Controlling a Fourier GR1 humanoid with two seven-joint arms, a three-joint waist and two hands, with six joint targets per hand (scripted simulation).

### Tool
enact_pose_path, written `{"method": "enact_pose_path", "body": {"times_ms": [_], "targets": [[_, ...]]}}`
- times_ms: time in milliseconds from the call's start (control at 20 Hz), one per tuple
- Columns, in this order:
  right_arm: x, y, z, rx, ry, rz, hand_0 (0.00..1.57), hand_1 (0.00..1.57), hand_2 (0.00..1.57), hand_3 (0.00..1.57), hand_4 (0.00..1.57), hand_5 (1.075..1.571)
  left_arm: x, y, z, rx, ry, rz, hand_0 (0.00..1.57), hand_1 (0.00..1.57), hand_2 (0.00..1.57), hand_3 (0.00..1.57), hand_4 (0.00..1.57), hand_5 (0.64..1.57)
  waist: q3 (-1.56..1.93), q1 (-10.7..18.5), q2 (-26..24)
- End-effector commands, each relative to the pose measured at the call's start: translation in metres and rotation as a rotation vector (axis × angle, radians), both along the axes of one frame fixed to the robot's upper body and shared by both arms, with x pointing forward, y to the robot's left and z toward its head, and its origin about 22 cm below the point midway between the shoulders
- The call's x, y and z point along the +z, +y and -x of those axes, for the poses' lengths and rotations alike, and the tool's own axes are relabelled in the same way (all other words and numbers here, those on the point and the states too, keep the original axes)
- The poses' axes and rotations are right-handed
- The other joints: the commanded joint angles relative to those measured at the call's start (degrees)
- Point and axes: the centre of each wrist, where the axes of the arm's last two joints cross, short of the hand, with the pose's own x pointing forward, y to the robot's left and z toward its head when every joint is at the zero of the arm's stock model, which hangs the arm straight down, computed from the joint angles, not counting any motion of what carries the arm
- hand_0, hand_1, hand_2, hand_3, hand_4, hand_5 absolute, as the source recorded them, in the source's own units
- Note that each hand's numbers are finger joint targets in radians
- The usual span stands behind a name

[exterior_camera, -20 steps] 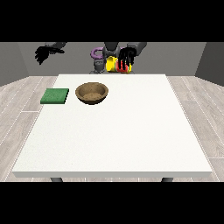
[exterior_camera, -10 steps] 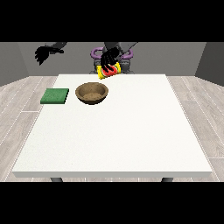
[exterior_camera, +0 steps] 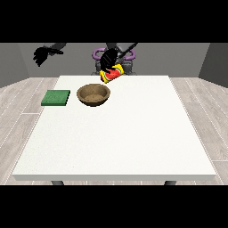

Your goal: Pick the cup and pour the ball into the bowl, then pick the bowl and place it on the pad

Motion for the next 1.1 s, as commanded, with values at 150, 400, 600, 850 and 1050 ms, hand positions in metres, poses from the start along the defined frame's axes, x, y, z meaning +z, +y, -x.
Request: {"method": "enact_pose_path", "body": {"times_ms": [150,400,600,850,1050], "targets": [[-0.016,0.017,0.003,-0.066,0.102,-0.026,0.0,0.0,0.0,0.0,0.22,1.565,0.038,0.021,-0.015,0.101,0.052,0.595,1.5,1.5,1.57,1.57,1.57,1.092,-0.48,5.87,-1.99],[-0.008,0.009,0.003,-0.115,0.073,-0.023,0.0,0.0,0.0,0.0,0.22,1.565,0.03,0.043,-0.01,0.242,0.121,1.199,1.17,1.17,1.44,1.27,1.46,1.17,-0.72,8.03,0.07],[-0.009,0.042,-0.014,-0.065,0.031,-0.063,0.0,0.0,0.0,0.0,0.35,1.568,0.016,0.067,0.003,0.313,0.172,1.668,0.0,0.0,0.0,0.0,0.63,1.569,-1.58,7.0,5.92],[0.001,0.075,-0.034,-0.074,-0.043,-0.067,0.0,0.0,0.0,0.0,0.29,1.57,0.008,0.088,0.022,0.17,0.305,2.03,0.0,0.0,0.0,0.0,0.0,1.556,-1.0,7.79,10.03],[-0.01,0.114,-0.04,-0.153,-0.002,-0.084,0.0,0.0,0.0,0.0,0.21,1.571,-0.003,0.095,0.041,-0.02,0.492,2.153,0.0,0.0,0.0,0.0,0.0,1.565,-0.37,11.47,9.88]]}}
